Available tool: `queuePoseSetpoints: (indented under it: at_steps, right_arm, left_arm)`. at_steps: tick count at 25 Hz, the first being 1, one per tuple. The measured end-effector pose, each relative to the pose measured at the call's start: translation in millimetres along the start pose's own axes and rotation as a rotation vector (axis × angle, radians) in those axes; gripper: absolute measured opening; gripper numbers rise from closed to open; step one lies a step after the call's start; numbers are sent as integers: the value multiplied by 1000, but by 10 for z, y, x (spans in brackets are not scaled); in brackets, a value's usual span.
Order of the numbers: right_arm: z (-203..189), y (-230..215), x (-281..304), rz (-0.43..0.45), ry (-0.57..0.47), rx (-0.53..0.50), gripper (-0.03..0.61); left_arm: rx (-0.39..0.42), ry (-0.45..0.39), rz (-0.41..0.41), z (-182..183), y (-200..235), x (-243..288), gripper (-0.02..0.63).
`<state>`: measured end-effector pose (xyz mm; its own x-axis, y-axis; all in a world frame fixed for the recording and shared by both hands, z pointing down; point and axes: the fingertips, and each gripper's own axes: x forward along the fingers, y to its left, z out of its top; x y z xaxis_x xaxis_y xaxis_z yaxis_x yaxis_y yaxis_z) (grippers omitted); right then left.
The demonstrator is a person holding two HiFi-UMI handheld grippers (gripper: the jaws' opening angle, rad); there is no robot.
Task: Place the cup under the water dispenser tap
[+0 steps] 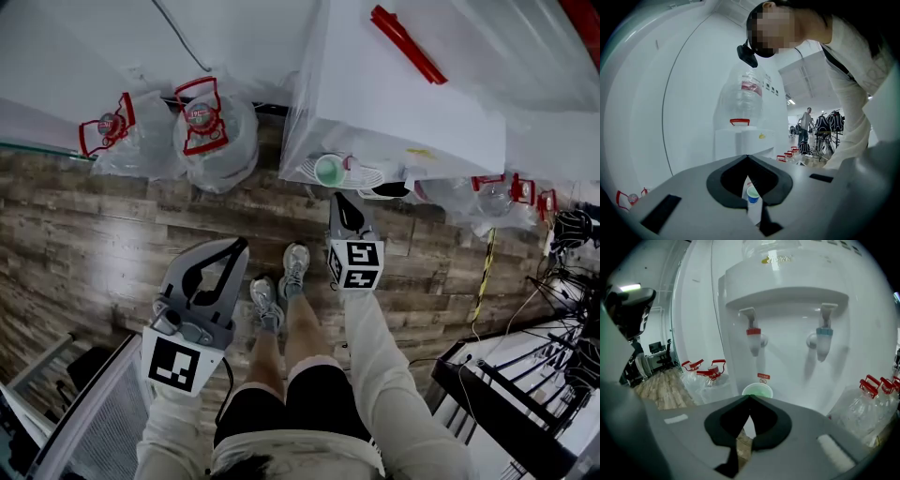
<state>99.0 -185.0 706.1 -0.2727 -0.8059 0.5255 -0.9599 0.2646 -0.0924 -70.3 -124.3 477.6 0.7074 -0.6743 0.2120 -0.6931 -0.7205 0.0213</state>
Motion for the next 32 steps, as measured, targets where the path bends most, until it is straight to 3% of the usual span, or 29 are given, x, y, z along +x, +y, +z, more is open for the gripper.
queuePoseSetpoints:
  at_steps: [32]
  right_arm:
    - [1632, 466, -1893, 3, -241, -72, 9]
  left_arm:
    - [16, -90, -32, 1157, -354, -390, 5]
